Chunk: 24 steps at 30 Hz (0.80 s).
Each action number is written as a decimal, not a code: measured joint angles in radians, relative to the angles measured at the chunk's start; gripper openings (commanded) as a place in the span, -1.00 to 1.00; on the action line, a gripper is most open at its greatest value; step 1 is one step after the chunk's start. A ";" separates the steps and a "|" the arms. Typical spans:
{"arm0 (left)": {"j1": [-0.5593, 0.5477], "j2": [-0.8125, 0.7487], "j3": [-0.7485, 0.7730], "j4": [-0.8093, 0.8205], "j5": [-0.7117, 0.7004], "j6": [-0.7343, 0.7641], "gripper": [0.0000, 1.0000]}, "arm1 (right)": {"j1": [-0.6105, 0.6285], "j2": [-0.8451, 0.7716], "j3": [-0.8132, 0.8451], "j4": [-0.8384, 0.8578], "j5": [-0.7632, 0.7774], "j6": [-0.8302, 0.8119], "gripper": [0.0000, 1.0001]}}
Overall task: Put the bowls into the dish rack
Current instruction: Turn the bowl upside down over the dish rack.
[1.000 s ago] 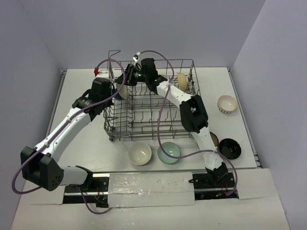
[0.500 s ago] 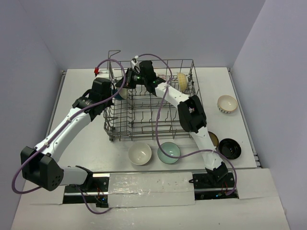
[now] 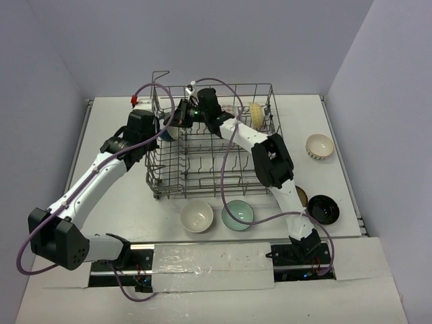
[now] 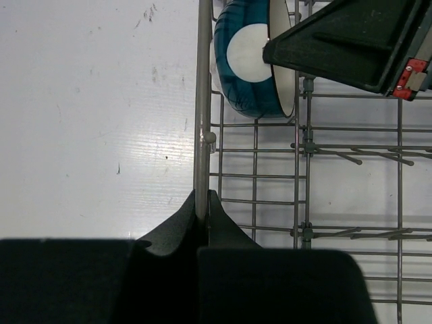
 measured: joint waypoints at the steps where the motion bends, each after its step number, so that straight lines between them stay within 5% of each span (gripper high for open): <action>1: 0.003 -0.004 -0.004 0.002 0.006 0.001 -1.00 | -0.001 -0.011 -0.018 0.005 0.000 -0.006 -1.00; 24: 0.046 -0.028 -0.023 0.003 0.042 0.027 -0.99 | -0.102 -0.124 -0.304 0.019 0.016 -0.074 -0.93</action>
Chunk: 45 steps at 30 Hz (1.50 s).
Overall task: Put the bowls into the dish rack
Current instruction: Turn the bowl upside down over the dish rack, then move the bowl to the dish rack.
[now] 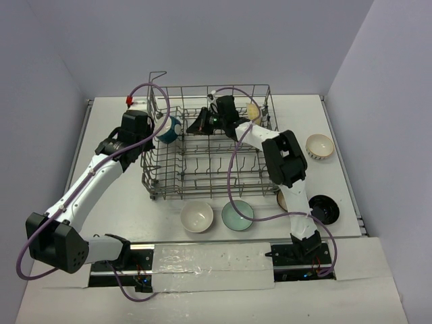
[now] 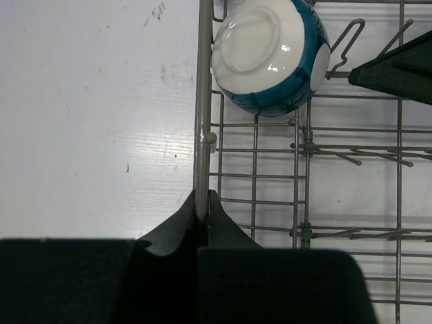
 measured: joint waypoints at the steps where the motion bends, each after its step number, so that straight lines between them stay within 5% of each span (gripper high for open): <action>1: 0.001 -0.001 -0.001 0.000 0.000 0.000 -1.00 | -0.003 0.000 -0.005 -0.003 0.003 -0.004 -0.91; 26: 0.006 -0.003 -0.002 0.002 0.013 0.005 -0.99 | 0.070 0.001 0.066 -0.121 -0.080 -0.126 -1.00; 45: 0.006 -0.010 -0.014 0.016 0.018 0.009 -1.00 | 0.112 0.186 0.437 -0.239 -0.058 -0.114 -0.98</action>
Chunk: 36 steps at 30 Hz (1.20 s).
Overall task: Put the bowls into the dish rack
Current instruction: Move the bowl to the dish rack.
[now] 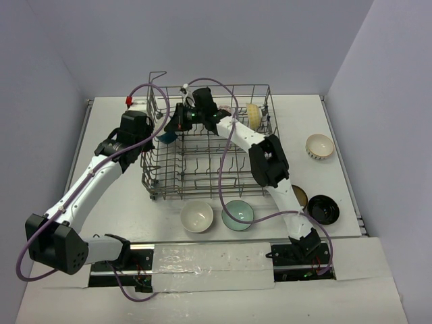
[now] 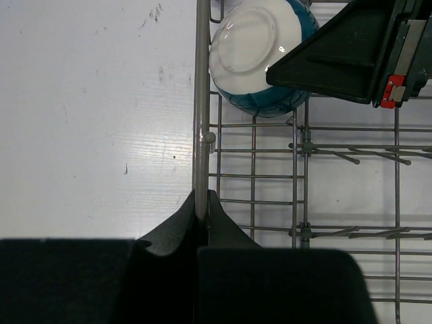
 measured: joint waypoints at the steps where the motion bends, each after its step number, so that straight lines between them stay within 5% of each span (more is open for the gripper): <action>1: 0.001 0.000 0.000 0.000 0.001 0.000 -1.00 | 0.000 0.003 0.007 -0.004 0.002 0.000 -0.98; 17: 0.010 -0.001 -0.002 0.003 0.021 0.010 -1.00 | -0.003 -0.001 -0.109 0.015 -0.010 -0.032 -0.98; 36: 0.023 -0.003 -0.003 0.009 0.042 0.022 -0.96 | -0.008 0.025 -0.021 0.005 0.013 -0.031 -0.99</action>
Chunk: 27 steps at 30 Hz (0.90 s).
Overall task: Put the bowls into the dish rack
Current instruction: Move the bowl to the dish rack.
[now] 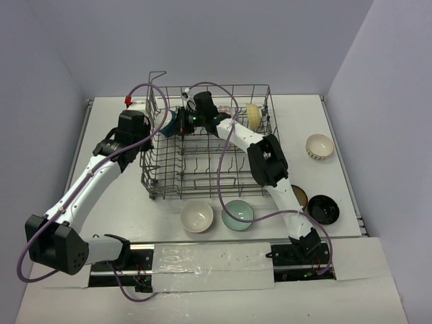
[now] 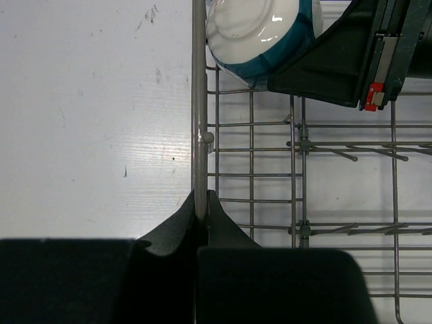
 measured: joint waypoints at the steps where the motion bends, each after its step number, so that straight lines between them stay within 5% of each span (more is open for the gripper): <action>1: 0.000 0.000 0.000 0.000 0.000 0.000 -0.91 | 0.000 0.000 -0.001 0.000 0.000 0.000 -0.99; 5: 0.004 0.000 0.000 0.000 0.008 0.002 -0.78 | 0.000 -0.004 -0.035 0.027 -0.014 -0.009 -0.99; 6: 0.005 0.000 0.000 0.000 0.008 0.001 -0.58 | 0.000 -0.011 -0.058 0.031 -0.021 -0.012 -0.97; 12: 0.024 -0.010 0.000 -0.003 0.001 -0.007 -0.20 | 0.000 -0.110 -0.217 0.076 -0.066 -0.033 -0.73; 16: 0.029 -0.034 0.000 -0.010 -0.014 -0.013 0.02 | -0.003 -0.145 -0.153 0.054 -0.098 -0.048 -0.64; 23: 0.019 -0.129 0.001 -0.020 -0.114 -0.018 0.87 | -0.016 -0.238 -0.090 0.034 -0.153 -0.054 -0.55; 27: -0.061 -0.172 0.031 -0.042 -0.231 -0.016 0.98 | -0.021 -0.248 0.039 -0.159 -0.093 -0.109 -0.52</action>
